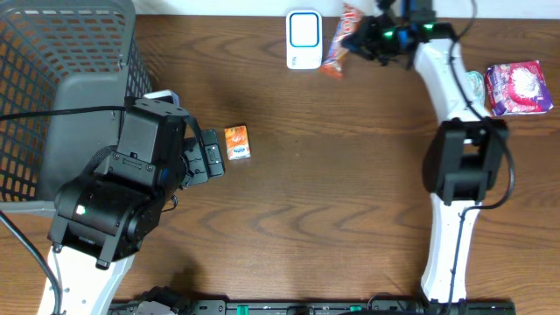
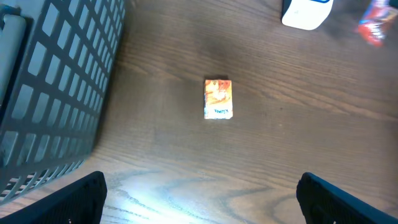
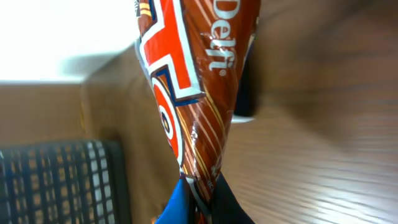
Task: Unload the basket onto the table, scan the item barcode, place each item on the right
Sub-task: 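Carry the brown TOP bar right and place it by the other snacks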
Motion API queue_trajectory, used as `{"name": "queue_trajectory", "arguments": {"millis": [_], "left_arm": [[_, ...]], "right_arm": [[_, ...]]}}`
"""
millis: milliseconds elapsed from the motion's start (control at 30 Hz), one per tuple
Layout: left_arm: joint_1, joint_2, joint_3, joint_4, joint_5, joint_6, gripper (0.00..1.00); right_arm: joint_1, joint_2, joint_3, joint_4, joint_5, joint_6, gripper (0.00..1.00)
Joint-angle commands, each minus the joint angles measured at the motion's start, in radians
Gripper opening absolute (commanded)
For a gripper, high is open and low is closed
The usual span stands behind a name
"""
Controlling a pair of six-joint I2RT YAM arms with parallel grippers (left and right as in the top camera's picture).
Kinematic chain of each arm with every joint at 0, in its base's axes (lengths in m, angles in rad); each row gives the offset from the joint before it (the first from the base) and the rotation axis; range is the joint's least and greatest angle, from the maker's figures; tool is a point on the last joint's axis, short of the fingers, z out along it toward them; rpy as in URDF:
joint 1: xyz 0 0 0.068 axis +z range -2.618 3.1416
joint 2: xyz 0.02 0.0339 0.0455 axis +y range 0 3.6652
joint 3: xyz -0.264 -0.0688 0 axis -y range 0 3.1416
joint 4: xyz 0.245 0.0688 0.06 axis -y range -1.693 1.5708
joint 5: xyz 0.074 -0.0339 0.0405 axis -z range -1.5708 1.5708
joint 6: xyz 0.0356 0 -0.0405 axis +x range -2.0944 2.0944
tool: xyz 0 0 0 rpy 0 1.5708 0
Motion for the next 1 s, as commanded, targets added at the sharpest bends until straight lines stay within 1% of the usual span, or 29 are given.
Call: {"name": "queue_trajectory", "arguments": {"millis": [0, 33, 100, 167, 233, 300, 367, 400, 467, 567, 633, 733, 767, 833, 867, 900, 933, 967], "left_arm": [[0.002, -0.002, 0.003, -0.003, -0.005, -0.002, 0.98], [0.002, -0.002, 0.003, -0.003, -0.005, -0.002, 0.98], [0.002, -0.002, 0.003, -0.003, -0.005, -0.002, 0.98], [0.002, -0.002, 0.003, -0.003, -0.005, -0.002, 0.98], [0.002, -0.002, 0.003, -0.003, -0.005, -0.002, 0.98], [0.002, -0.002, 0.003, -0.003, -0.005, -0.002, 0.98], [0.002, -0.002, 0.003, -0.003, -0.005, -0.002, 0.98], [0.002, -0.002, 0.003, -0.003, -0.005, -0.002, 0.98], [0.002, -0.002, 0.003, -0.003, -0.005, -0.002, 0.98], [0.002, -0.002, 0.003, -0.003, -0.005, -0.002, 0.98], [0.002, -0.002, 0.003, -0.003, -0.005, -0.002, 0.98], [0.002, -0.002, 0.003, -0.003, -0.005, -0.002, 0.98], [0.002, -0.002, 0.003, -0.003, -0.005, -0.002, 0.98], [0.002, -0.002, 0.003, -0.003, -0.005, -0.002, 0.98], [0.002, -0.002, 0.003, -0.003, -0.005, -0.002, 0.98], [0.002, -0.002, 0.003, -0.003, -0.005, -0.002, 0.98], [0.002, -0.002, 0.003, -0.003, -0.005, -0.002, 0.98], [0.002, -0.002, 0.003, -0.003, -0.005, -0.002, 0.98]], "right_arm": [[-0.177, -0.026, 0.004, -0.023, -0.065, 0.026, 0.01], [-0.209, -0.026, 0.004, -0.034, -0.085, 0.024, 0.01], [-0.284, -0.026, 0.004, -0.075, -0.121, -0.031, 0.01], [-0.346, -0.026, 0.006, -0.136, -0.143, -0.134, 0.01], [-0.397, -0.026, 0.007, -0.216, -0.115, -0.251, 0.01], [-0.438, -0.026, 0.007, -0.301, -0.002, -0.343, 0.01], [-0.468, -0.026, 0.007, -0.373, 0.155, -0.425, 0.01], [-0.484, -0.026, 0.007, -0.416, 0.279, -0.492, 0.01], [-0.496, -0.026, 0.007, -0.453, 0.425, -0.578, 0.01], [-0.495, -0.026, 0.007, -0.473, 0.563, -0.689, 0.01], [-0.491, -0.026, 0.007, -0.472, 0.632, -0.708, 0.02], [-0.491, -0.026, 0.007, -0.455, 0.715, -0.688, 0.03], [-0.491, -0.026, 0.007, -0.451, 0.743, -0.669, 0.06], [-0.485, -0.027, 0.010, -0.450, 0.768, -0.634, 0.20], [-0.472, -0.032, 0.011, -0.454, 0.771, -0.623, 0.43], [-0.464, -0.035, 0.011, -0.455, 0.771, -0.621, 0.53], [-0.458, -0.039, 0.011, -0.455, 0.771, -0.621, 0.56], [-0.449, -0.044, 0.012, -0.456, 0.771, -0.621, 0.57]]}}
